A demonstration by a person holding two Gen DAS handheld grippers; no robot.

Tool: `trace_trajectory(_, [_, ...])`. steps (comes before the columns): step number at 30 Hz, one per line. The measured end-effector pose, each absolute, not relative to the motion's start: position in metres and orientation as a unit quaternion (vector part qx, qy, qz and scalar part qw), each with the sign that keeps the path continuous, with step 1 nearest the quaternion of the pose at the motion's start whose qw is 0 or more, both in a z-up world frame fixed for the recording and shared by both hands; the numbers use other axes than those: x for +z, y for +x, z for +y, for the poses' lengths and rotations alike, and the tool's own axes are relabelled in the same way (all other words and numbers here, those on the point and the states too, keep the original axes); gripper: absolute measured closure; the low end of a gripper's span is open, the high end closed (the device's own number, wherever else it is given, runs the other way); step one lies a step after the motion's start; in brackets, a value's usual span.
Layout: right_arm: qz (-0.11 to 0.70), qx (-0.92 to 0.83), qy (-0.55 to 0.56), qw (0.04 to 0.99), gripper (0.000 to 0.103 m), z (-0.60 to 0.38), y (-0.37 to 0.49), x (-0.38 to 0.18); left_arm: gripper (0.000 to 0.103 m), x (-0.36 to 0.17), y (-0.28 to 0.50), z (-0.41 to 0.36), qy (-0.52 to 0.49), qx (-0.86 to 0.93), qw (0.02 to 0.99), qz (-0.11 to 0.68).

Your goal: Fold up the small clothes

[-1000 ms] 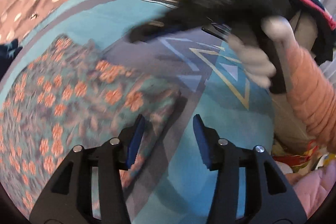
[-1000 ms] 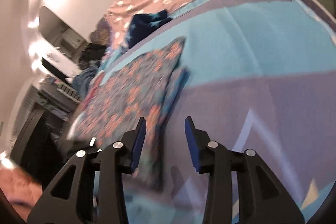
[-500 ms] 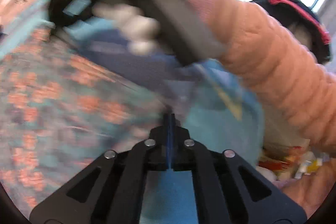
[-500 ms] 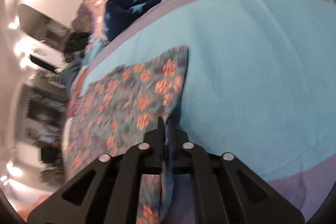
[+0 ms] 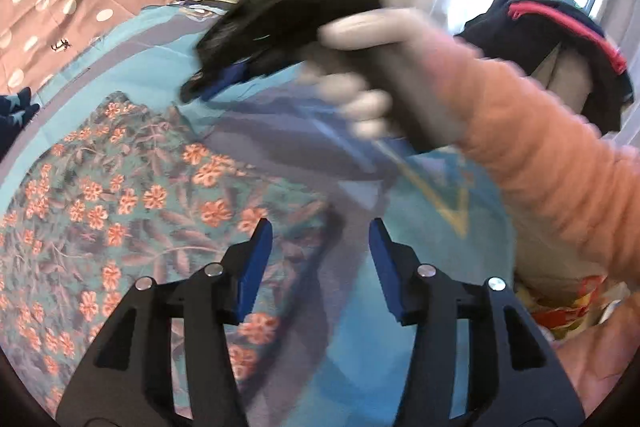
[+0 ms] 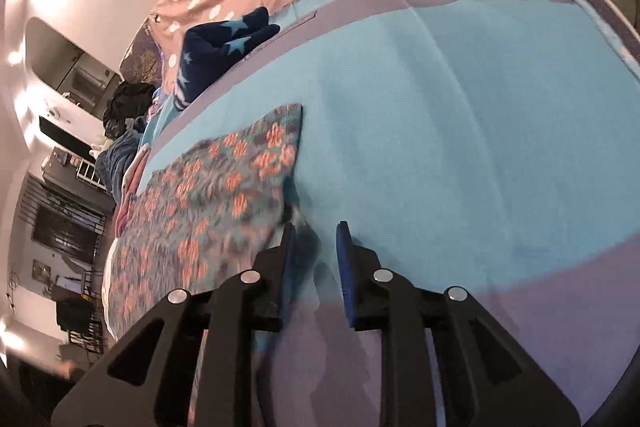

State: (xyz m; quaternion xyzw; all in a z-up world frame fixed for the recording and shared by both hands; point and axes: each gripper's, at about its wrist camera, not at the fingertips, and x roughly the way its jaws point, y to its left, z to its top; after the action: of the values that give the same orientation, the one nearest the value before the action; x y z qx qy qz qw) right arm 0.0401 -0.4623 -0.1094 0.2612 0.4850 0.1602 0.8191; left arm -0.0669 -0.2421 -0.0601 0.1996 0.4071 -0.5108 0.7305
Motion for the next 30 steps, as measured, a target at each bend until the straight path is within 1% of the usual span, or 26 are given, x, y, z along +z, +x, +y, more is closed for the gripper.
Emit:
trace_trajectory(3, [0.487,0.142,0.272,0.817,0.079,-0.476,0.015,-0.113,0.051,-0.077,-0.067,-0.258,0.228,-0.515,0.718,0.409])
trace_trajectory(5, [0.484,0.134,0.279,0.818,0.079,-0.483,-0.005,-0.112,0.052,-0.089,-0.074,-0.270,0.269,-0.512,0.719,0.385])
trace_trajectory(6, [0.481,0.134,0.282,0.819,0.079,-0.484,-0.010,-0.112,0.064,-0.093,-0.076,-0.275,0.280,-0.507,0.723,0.376])
trace_trajectory(7, [0.477,0.133,0.285,0.821,0.079,-0.487,-0.020,-0.111,0.085,-0.092,-0.073,-0.276,0.274,-0.504,0.725,0.381])
trace_trajectory(8, [0.474,0.133,0.287,0.822,0.076,-0.487,-0.024,-0.109,0.094,-0.090,-0.068,-0.275,0.262,-0.501,0.726,0.391])
trace_trajectory(10, [0.468,0.138,0.294,0.822,0.075,-0.488,-0.044,-0.106,0.095,-0.086,-0.050,-0.266,0.218,-0.512,0.716,0.422])
trace_trajectory(14, [0.456,0.193,0.305,0.814,0.074,-0.469,-0.078,-0.104,0.096,-0.081,-0.057,-0.253,0.176,-0.533,0.704,0.435])
trace_trajectory(15, [0.457,0.199,0.303,0.812,0.074,-0.464,-0.082,-0.105,0.103,-0.081,-0.061,-0.249,0.153,-0.555,0.687,0.443])
trace_trajectory(17, [0.460,0.204,0.295,0.812,0.074,-0.454,-0.092,-0.106,0.103,-0.076,-0.070,-0.247,0.116,-0.595,0.655,0.450])
trace_trajectory(19, [0.463,0.197,0.290,0.814,0.074,-0.447,-0.099,-0.107,0.103,-0.073,-0.092,-0.253,0.156,-0.593,0.665,0.427])
trace_trajectory(21, [0.461,0.199,0.299,0.811,0.074,-0.445,-0.102,-0.108,0.103,-0.070,-0.104,-0.256,0.166,-0.585,0.672,0.422])
trace_trajectory(23, [0.461,0.209,0.310,0.805,0.073,-0.444,-0.104,-0.109,0.098,-0.064,-0.101,-0.244,0.166,-0.566,0.693,0.416])
trace_trajectory(24, [0.464,0.211,0.310,0.803,0.064,-0.440,-0.104,-0.110,0.084,-0.060,-0.100,-0.232,0.165,-0.549,0.711,0.407])
trace_trajectory(25, [0.468,0.210,0.307,0.802,0.058,-0.435,-0.104,-0.110,0.065,-0.056,-0.097,-0.219,0.162,-0.536,0.725,0.401])
trace_trajectory(26, [0.472,0.213,0.297,0.802,0.054,-0.428,-0.103,-0.112,0.061,-0.054,-0.084,-0.204,0.154,-0.520,0.741,0.395])
trace_trajectory(27, [0.475,0.214,0.289,0.803,0.054,-0.422,-0.098,-0.112,0.057,-0.052,-0.079,-0.188,0.143,-0.504,0.756,0.393])
trace_trajectory(28, [0.475,0.214,0.283,0.805,0.054,-0.417,-0.097,-0.114,0.055,-0.050,-0.072,-0.165,0.126,-0.479,0.774,0.396])
trace_trajectory(29, [0.474,0.210,0.278,0.809,0.057,-0.413,-0.094,-0.116,0.054,-0.050,-0.067,-0.146,0.112,-0.458,0.787,0.399])
trace_trajectory(30, [0.482,0.195,0.270,0.810,0.098,-0.407,-0.088,-0.119,0.052,-0.050,-0.065,-0.126,0.095,-0.435,0.800,0.402])
